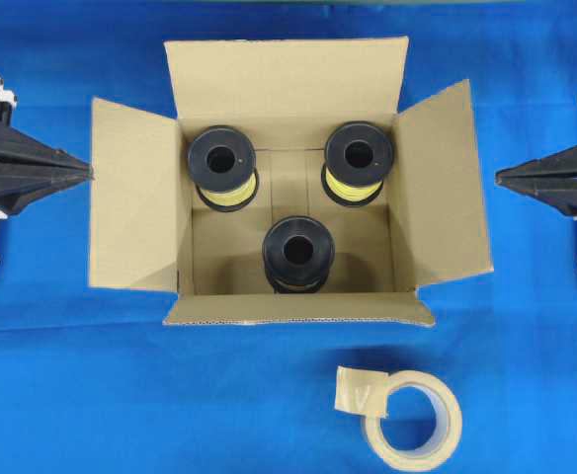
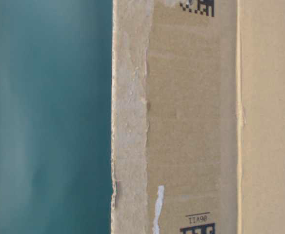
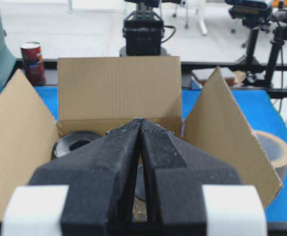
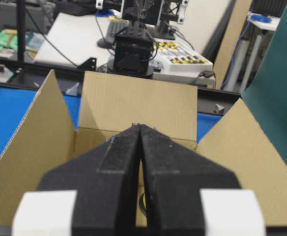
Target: Close the cardboard box.
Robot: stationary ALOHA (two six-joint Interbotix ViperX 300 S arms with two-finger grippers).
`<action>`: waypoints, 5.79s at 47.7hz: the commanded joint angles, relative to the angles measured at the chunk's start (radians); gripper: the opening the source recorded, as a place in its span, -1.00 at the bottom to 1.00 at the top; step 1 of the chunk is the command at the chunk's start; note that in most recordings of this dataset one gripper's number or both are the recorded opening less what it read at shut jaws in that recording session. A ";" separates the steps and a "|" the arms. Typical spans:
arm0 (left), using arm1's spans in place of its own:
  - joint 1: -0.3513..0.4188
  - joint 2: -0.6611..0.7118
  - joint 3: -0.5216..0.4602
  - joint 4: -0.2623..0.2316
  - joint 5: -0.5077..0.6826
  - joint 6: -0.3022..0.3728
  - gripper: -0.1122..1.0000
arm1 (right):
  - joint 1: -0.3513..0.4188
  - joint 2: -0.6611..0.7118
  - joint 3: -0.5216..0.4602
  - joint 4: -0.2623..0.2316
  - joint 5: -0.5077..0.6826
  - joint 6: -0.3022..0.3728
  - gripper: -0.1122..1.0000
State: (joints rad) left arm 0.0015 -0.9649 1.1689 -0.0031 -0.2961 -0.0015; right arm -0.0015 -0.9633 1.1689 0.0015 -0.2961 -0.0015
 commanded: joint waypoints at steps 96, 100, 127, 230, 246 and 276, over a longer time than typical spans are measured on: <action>0.041 0.350 -0.055 -0.034 0.092 -0.014 -0.79 | -0.008 0.383 -0.071 0.005 0.124 0.114 -0.80; 0.058 0.400 -0.078 -0.034 0.049 -0.015 -0.79 | -0.014 0.423 -0.087 0.005 0.081 0.112 -0.80; 0.087 0.796 -0.307 -0.034 0.000 -0.012 -0.79 | -0.041 0.769 -0.242 0.009 -0.038 0.110 -0.80; 0.241 1.124 -0.565 -0.034 -0.120 0.109 -0.79 | -0.005 0.650 -0.265 0.018 0.035 0.126 -0.80; 0.239 1.124 -0.557 -0.034 -0.120 0.104 -0.79 | 0.138 0.403 -0.241 0.017 0.048 0.127 -0.80; 0.233 1.123 -0.549 -0.034 -0.120 0.103 -0.79 | 0.410 0.569 -0.189 0.008 0.014 0.115 -0.80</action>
State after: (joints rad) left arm 0.2378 0.1749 0.6228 -0.0353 -0.4172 0.1028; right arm 0.4050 -0.4142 0.9910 0.0061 -0.2577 0.1120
